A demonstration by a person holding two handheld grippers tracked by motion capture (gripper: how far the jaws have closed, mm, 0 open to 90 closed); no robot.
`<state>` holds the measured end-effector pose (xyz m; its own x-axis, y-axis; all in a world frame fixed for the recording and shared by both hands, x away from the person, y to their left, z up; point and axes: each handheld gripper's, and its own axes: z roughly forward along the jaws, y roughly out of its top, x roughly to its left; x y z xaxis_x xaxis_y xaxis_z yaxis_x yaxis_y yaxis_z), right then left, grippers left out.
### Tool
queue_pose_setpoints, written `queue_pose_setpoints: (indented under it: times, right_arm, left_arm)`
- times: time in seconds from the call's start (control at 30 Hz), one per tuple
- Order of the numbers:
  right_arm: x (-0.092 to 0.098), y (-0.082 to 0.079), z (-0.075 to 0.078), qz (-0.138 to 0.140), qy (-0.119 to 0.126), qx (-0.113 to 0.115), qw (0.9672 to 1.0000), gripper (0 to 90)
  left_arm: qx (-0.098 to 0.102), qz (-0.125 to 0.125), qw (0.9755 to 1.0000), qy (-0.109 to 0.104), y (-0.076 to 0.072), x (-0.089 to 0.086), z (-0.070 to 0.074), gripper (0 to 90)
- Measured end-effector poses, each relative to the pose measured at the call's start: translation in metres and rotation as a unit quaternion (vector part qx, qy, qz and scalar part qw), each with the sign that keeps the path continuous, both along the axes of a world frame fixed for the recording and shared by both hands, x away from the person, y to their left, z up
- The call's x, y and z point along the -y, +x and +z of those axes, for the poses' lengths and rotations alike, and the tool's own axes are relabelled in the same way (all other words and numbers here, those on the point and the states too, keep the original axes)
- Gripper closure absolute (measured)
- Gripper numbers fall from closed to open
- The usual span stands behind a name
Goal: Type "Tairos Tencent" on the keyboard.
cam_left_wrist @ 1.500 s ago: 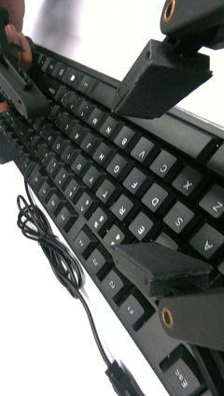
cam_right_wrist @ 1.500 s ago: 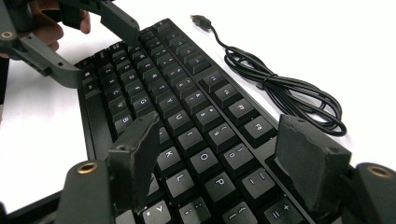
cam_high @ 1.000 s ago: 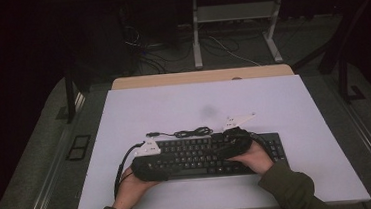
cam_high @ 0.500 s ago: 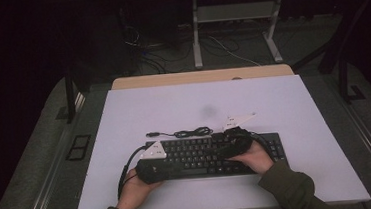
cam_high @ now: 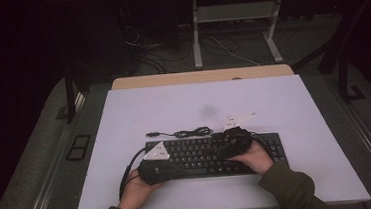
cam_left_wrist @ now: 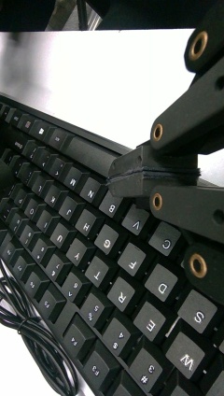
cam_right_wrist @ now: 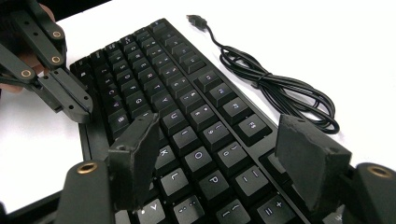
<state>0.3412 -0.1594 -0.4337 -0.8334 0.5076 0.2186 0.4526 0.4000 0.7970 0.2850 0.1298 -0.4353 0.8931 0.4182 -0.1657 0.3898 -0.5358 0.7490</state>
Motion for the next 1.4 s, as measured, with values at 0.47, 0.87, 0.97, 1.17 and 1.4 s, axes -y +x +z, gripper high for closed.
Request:
queue_pose_setpoints:
  times: [0.47,0.87,0.97,1.17,1.4]
  right_arm:
    - [0.0002,0.0001,0.0003,0.0,0.0,0.001,1.0,30.2]
    - [0.0001,0.0,0.0006,-0.001,0.0,0.001,1.0,30.2]
    - [0.0,-0.0003,0.0007,-0.001,0.0,0.001,1.0,30.2]
    - [0.0005,-0.0003,0.0014,-0.003,0.001,0.0,1.0,30.2]
    - [0.001,0.0002,0.0012,-0.003,0.001,0.0,1.0,30.2]
  left_arm:
    - [0.0,0.001,1.0,0.001,0.0007,0.0004,-0.0012,88.9]
    - [-0.005,0.001,1.0,0.001,0.0023,0.0001,-0.0045,89.0]
    - [-0.003,0.001,1.0,0.003,0.0019,0.0004,-0.004,89.0]
    - [0.006,0.002,1.0,0.005,0.0004,0.0005,0.0005,89.0]
    - [0.004,0.003,1.0,0.001,0.0008,-0.0004,0.0012,88.9]
